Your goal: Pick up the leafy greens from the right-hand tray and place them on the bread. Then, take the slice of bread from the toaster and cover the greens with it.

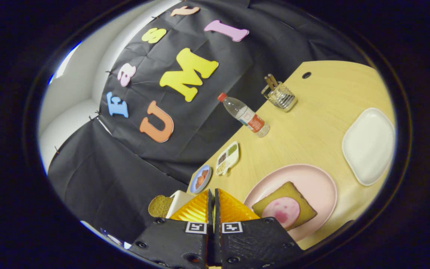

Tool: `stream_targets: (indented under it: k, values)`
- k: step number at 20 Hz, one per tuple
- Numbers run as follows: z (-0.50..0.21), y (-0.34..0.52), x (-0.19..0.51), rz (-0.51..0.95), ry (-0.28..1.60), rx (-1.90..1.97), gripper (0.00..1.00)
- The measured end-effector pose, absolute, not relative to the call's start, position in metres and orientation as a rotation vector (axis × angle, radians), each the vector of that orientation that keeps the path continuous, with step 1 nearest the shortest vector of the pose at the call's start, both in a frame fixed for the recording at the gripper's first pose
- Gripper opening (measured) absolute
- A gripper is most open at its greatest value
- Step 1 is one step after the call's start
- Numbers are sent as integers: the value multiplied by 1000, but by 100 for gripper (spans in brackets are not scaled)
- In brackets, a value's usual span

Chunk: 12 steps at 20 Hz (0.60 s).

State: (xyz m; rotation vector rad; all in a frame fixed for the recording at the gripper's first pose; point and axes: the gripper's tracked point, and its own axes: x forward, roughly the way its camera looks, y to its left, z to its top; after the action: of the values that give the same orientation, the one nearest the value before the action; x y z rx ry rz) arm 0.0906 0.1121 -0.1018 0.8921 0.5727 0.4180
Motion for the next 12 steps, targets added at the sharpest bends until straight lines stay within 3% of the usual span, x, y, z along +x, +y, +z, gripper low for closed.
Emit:
stream_targets:
  k: [12]
  values:
    - [-173, 53, 105, 234, 613, 778, 1]
